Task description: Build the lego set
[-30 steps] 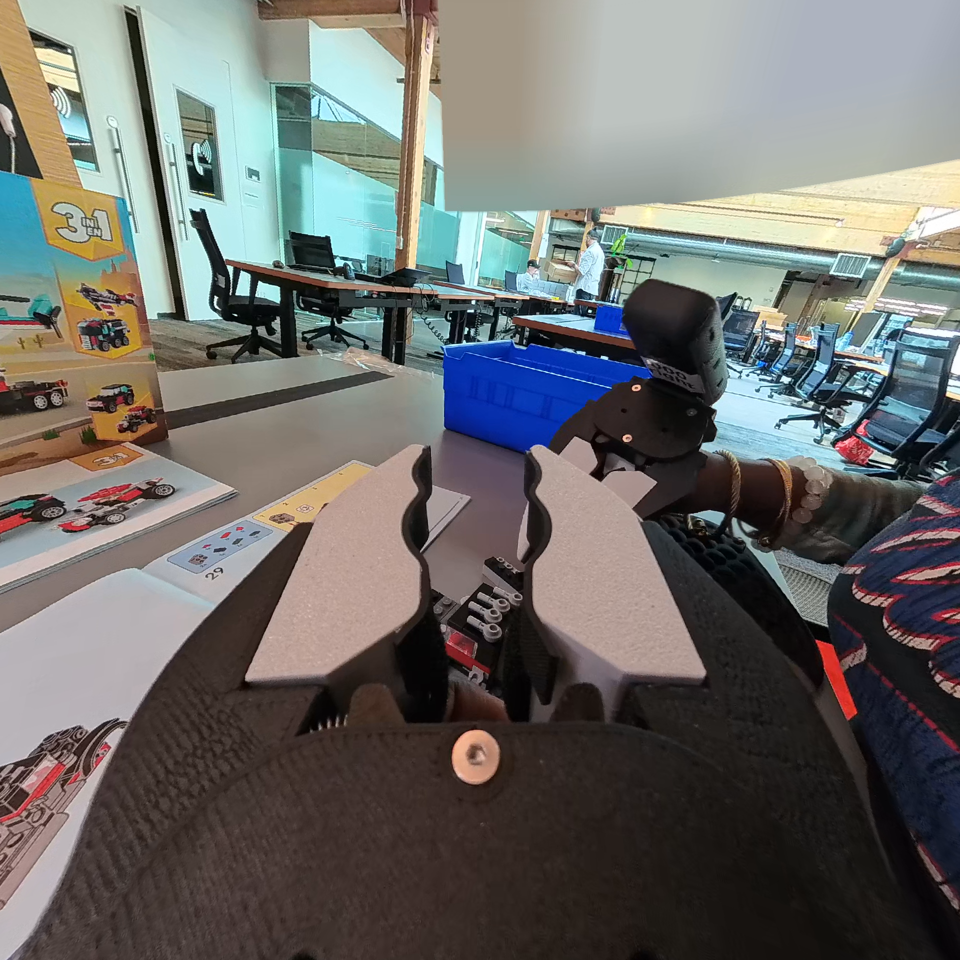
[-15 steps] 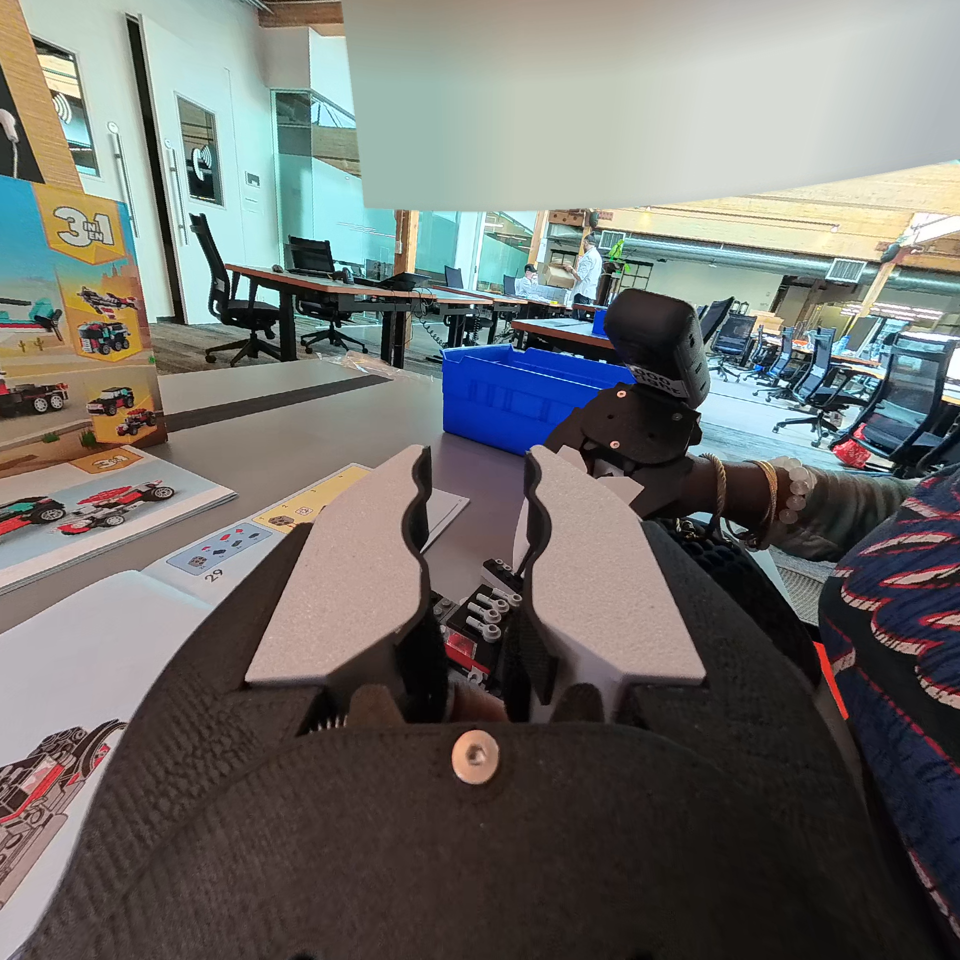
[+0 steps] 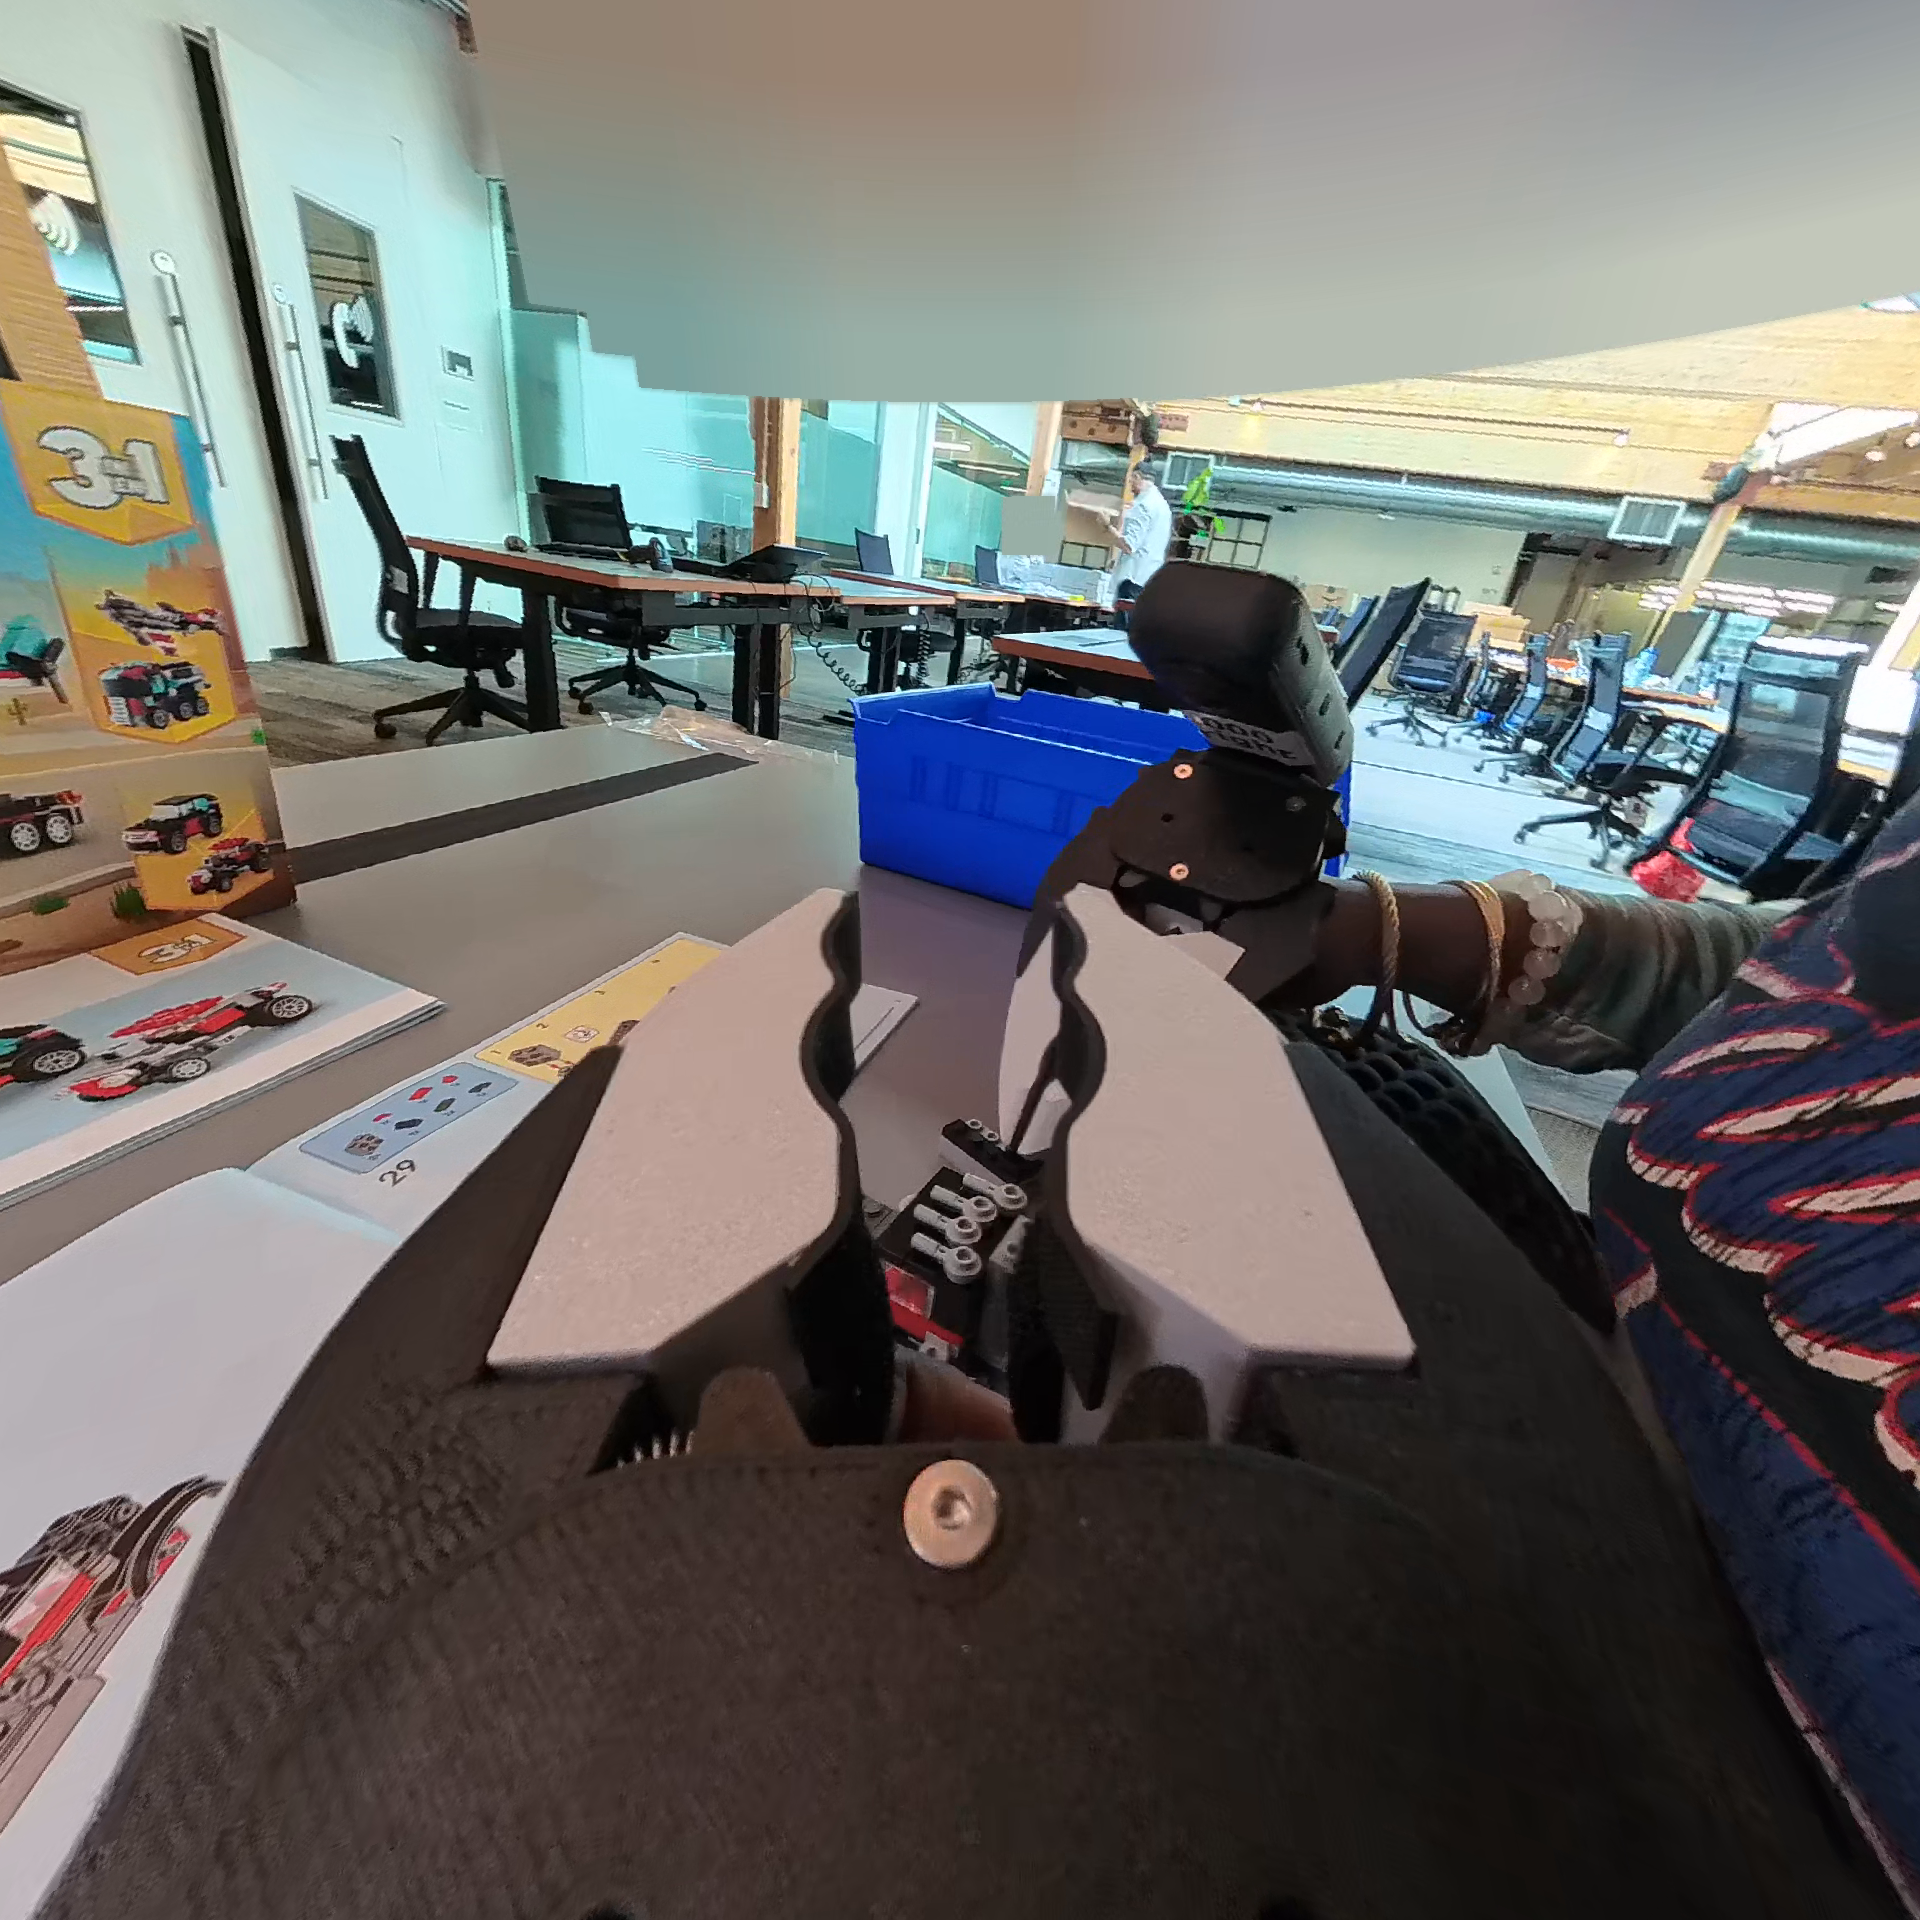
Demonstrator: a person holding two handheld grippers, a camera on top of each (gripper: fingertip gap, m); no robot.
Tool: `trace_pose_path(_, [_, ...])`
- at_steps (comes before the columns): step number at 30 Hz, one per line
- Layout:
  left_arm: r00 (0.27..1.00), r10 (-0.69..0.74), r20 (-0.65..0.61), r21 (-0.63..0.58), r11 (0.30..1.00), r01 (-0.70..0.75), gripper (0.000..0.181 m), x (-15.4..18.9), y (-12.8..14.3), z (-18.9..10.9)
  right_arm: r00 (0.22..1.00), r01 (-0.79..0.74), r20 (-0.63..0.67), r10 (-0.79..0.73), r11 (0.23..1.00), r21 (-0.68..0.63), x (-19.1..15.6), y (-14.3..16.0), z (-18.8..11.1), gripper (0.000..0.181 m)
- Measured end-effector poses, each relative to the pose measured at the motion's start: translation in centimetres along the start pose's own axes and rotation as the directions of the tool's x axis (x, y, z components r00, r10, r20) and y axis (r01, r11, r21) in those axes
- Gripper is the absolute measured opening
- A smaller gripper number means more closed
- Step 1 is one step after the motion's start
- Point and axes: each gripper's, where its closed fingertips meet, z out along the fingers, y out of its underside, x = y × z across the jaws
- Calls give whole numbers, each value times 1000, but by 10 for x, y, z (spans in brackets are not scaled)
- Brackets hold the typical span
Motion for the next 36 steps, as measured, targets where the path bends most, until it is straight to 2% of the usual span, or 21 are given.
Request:
trace_pose_path(3, [999, 32, -30, -30, 999, -33, 40, 7, 5, 2, 1000, 27, -13, -27, 999, -25, 0, 0, 0, 0])
trace_pose_path(8, [997, 56, -59, -76, 995, -61, 46, 12, 12, 6, 997, 66, -26, -71, 985, -157, -1, 3, 0, 0])
trace_pose_path(9, [997, 56, -60, -75, 995, -61, 46, 12, 12, 6, 998, 60, -18, -68, 959, -276, -1, 20, 2, 7])
trace_pose_path(10, [997, 55, -59, -72, 996, -60, 46, 12, 11, 5, 999, 48, 8, -48, 963, -264, -5, 3, -1, 5])
trace_pose_path(11, [997, 53, -57, -68, 996, -57, 46, 12, 11, 5, 996, 88, 9, -89, 962, -258, -4, 18, 5, 1])
trace_pose_path(12, [997, 46, -56, -65, 997, -50, 46, 11, 10, 5, 989, 139, -7, -147, 951, -278, -3, 18, 4, 0])
trace_pose_path(14, [998, 19, -53, -53, 998, -22, 48, 9, 8, 4, 990, 134, -2, -141, 945, -299, -5, 15, 2, 0])
trace_pose_path(17, [999, -27, -18, 24, 999, 28, 48, 0, -4, -4, 996, 88, -1, -91, 965, -248, 0, 12, 4, 0])
trace_pose_path(19, [997, -73, -6, 74, 995, 74, 48, -5, -10, -9, 999, 35, -32, -39, 992, -124, 9, -7, 0, 12])
trace_pose_path(21, [993, -115, -9, 88, 989, 115, 47, -8, -12, -10, 997, -65, -44, 65, 998, -12, 19, -24, -2, 32])
trace_pose_path(23, [991, -133, -13, 82, 988, 134, 48, -8, -11, -10, 987, -156, -34, 157, 987, 43, 26, -29, 0, 38])
trace_pose_path(25, [992, -129, -15, 80, 988, 129, 48, -7, -11, -9, 981, -193, -1, 193, 980, 44, 29, -29, 4, 44])
trace_pose_path(29, [993, -113, -26, 64, 991, 115, 47, -3, -9, -8, 994, -105, 22, 106, 994, -37, 31, -16, 21, 53])
trace_pose_path(34, [993, -114, -25, 62, 991, 115, 47, -3, -8, -7, 999, -43, 21, 44, 997, -61, 28, -16, 32, 50])
trace_pose_path(36, [993, -119, -22, 65, 991, 120, 47, -4, -9, -7, 999, -27, 31, 30, 997, -76, 27, -14, 37, 43])
